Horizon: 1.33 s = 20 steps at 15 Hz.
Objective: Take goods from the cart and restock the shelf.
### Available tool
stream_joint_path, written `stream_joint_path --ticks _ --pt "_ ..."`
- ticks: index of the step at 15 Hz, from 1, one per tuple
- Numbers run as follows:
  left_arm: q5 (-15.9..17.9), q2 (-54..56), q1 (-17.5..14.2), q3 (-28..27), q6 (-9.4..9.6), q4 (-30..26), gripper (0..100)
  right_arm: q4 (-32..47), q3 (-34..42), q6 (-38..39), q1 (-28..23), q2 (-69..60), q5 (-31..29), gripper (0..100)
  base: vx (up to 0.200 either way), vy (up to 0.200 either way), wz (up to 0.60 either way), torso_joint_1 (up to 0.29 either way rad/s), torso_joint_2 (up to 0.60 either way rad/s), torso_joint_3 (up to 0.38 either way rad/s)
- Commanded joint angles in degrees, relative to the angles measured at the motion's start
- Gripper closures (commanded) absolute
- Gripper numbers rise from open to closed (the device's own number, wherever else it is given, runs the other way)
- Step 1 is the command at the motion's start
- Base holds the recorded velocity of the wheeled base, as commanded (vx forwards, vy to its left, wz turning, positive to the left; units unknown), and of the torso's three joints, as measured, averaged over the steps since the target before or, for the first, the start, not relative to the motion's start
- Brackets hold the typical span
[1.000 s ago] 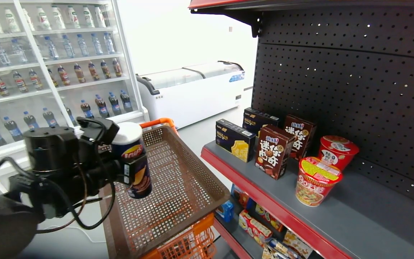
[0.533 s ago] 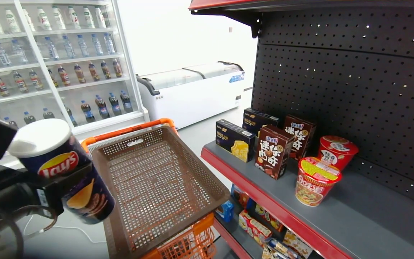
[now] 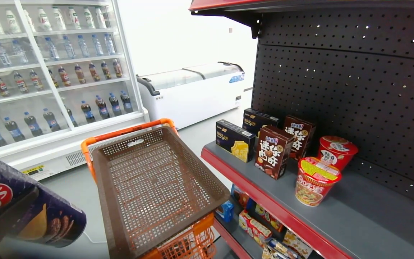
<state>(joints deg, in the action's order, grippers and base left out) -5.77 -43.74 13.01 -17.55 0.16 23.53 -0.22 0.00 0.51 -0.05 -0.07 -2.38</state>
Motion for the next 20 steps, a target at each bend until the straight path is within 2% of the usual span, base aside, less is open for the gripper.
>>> stream_joint_path --ticks 1,20 --pt "-0.2 2.7 -0.2 0.4 0.02 0.2 100 0.0 0.0 0.0 0.0 0.1 0.0 0 0.000 0.000 -0.60 0.007 0.00 -0.002" --pt "0.2 3.1 0.1 1.8 -0.07 0.1 100 0.0 0.0 0.0 0.0 0.1 0.0 0 0.000 0.000 -0.60 0.002 0.00 0.002"
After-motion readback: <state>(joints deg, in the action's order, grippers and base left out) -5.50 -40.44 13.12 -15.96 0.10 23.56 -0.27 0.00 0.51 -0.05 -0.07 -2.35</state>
